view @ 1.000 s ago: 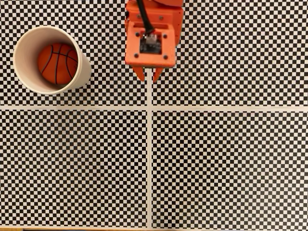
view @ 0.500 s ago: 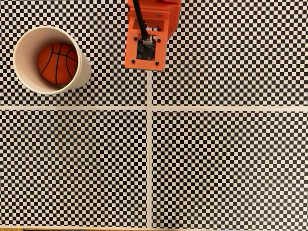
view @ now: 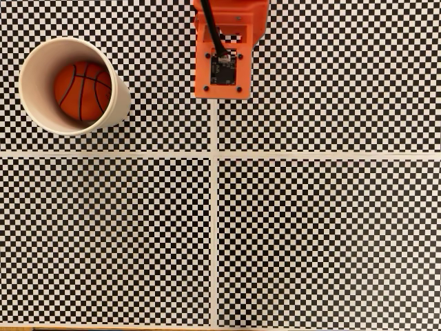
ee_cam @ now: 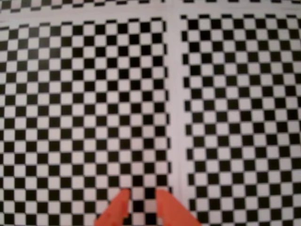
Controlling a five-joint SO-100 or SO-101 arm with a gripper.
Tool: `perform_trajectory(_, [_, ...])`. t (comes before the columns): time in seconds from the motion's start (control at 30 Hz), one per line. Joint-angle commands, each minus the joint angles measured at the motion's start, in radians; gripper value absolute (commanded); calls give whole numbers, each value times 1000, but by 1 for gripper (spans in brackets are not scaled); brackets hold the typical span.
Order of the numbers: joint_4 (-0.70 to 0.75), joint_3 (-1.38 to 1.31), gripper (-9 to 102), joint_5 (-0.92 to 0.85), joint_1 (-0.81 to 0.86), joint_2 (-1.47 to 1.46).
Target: Grasp basketball and place into cup.
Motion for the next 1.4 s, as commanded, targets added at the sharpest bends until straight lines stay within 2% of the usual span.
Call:
perform_trajectory(0.0, [5, 35, 0, -9, 2, 5])
perform_trajectory(1.37, [5, 35, 0, -14, -12, 6])
